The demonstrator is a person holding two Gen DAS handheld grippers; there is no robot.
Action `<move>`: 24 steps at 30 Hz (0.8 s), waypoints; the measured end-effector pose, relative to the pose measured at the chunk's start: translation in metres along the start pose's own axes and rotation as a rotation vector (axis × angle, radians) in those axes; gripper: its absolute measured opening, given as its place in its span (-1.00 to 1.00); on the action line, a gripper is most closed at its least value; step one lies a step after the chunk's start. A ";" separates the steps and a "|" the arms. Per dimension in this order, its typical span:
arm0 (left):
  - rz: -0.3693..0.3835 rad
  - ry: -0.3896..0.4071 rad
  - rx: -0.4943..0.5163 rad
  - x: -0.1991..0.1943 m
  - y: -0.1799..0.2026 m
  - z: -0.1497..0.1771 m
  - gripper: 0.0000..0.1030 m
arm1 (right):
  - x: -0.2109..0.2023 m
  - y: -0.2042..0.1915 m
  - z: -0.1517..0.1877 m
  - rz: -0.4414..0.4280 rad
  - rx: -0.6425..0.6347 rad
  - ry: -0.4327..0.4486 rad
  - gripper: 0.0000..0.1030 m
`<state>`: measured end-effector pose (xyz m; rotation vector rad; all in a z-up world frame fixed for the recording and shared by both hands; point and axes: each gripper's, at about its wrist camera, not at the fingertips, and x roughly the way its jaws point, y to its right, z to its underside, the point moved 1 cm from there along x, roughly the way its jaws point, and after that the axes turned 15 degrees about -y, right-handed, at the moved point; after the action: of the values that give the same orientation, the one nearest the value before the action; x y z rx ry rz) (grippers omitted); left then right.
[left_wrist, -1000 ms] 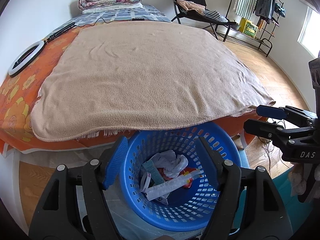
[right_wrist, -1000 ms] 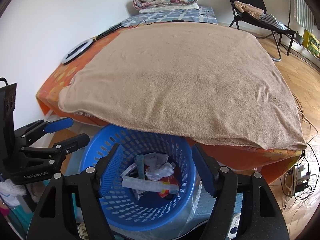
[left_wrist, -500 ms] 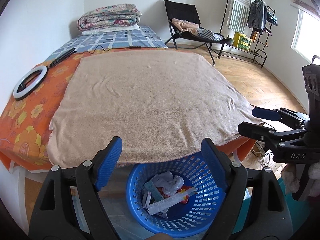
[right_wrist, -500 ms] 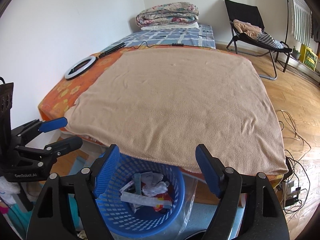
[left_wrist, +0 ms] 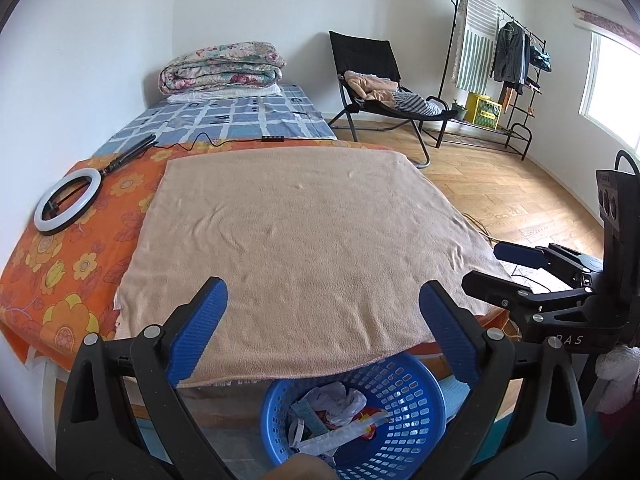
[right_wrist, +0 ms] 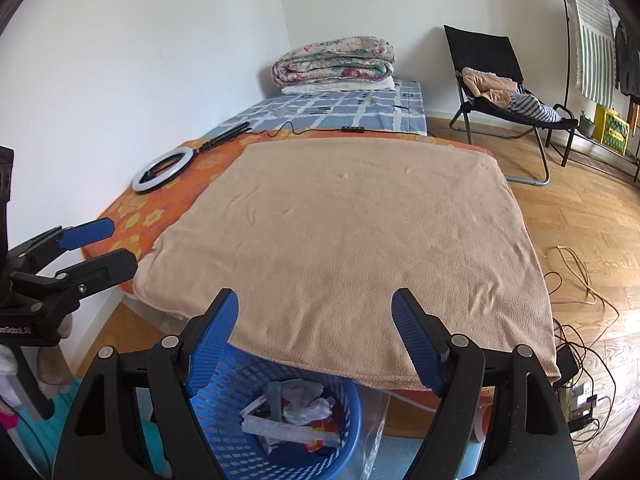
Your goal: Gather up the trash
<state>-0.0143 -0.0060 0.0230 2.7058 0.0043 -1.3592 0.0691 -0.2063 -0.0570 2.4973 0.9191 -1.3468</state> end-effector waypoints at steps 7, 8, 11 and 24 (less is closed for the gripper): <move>-0.054 0.024 0.019 0.007 -0.002 -0.008 0.95 | 0.008 0.008 -0.012 0.005 0.017 0.031 0.54; -0.058 0.021 0.020 0.009 -0.003 -0.008 0.96 | 0.010 0.009 -0.013 0.006 0.020 0.033 0.54; -0.050 0.000 0.007 0.017 -0.007 -0.009 0.96 | 0.018 0.014 -0.018 0.004 0.037 0.033 0.55; -0.064 -0.046 -0.045 0.030 -0.016 -0.008 0.96 | 0.028 0.014 -0.026 -0.026 0.057 0.028 0.55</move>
<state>0.0091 0.0096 0.0021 2.6585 0.1174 -1.4202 0.1067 -0.1952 -0.0662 2.5615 0.9349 -1.3675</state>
